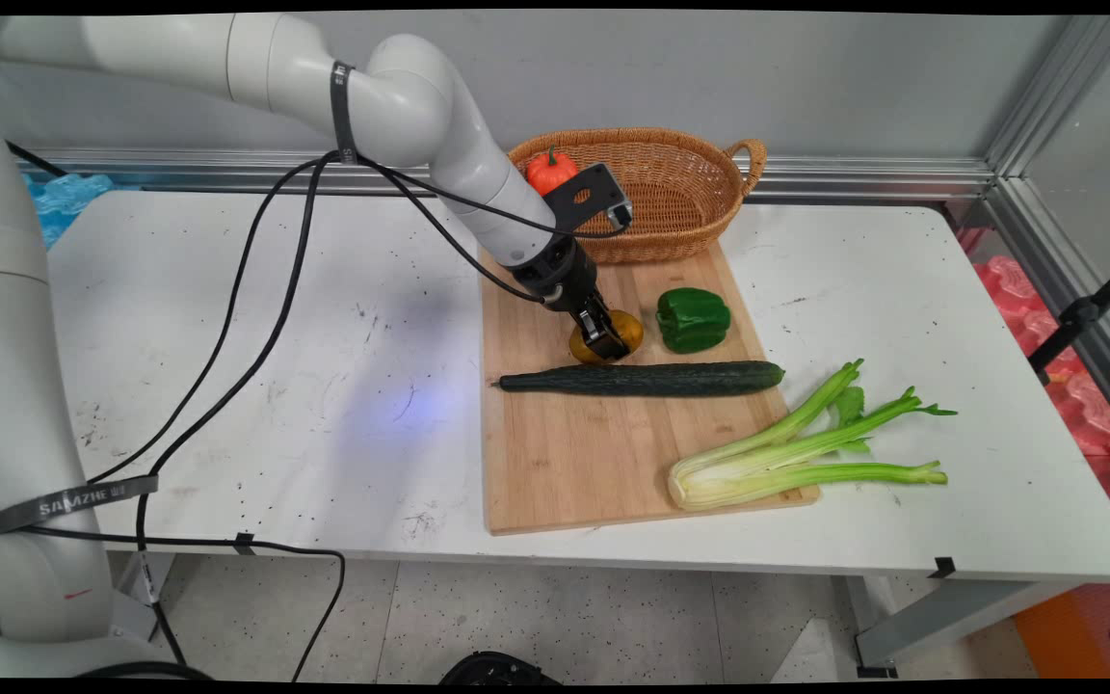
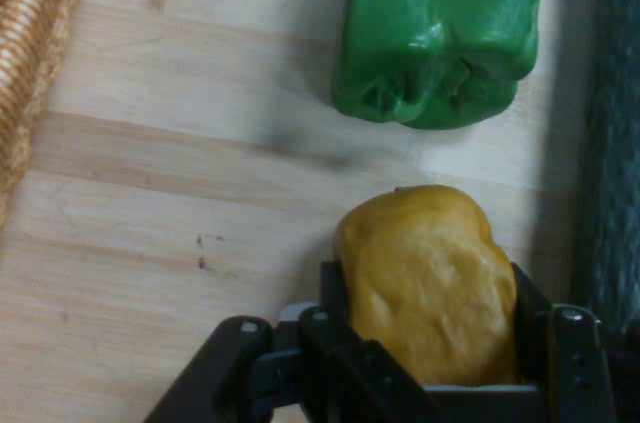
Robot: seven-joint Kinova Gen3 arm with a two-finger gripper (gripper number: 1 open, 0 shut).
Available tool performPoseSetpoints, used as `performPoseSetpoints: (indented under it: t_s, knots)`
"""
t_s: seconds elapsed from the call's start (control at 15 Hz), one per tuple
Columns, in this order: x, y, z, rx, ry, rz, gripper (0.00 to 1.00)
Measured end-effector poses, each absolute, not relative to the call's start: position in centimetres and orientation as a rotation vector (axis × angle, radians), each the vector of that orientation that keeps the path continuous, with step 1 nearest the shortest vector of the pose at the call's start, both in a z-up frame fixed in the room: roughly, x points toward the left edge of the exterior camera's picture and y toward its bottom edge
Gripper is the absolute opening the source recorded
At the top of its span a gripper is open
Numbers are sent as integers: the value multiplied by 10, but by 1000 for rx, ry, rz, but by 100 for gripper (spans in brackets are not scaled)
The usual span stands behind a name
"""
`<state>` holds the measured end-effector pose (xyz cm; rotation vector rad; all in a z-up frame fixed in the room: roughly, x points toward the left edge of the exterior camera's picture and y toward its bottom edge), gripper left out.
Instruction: Place the picked object in the vegetable basket
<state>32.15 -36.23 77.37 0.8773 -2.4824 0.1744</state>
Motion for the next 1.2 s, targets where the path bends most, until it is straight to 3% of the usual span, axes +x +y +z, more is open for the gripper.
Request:
performPoseSetpoints:
  t_s: [0.47, 1.2]
  knots:
    - [323, -383, 818, 795, -2488, 208, 0]
    - [316, -459, 881, 673, -2418, 386, 0]
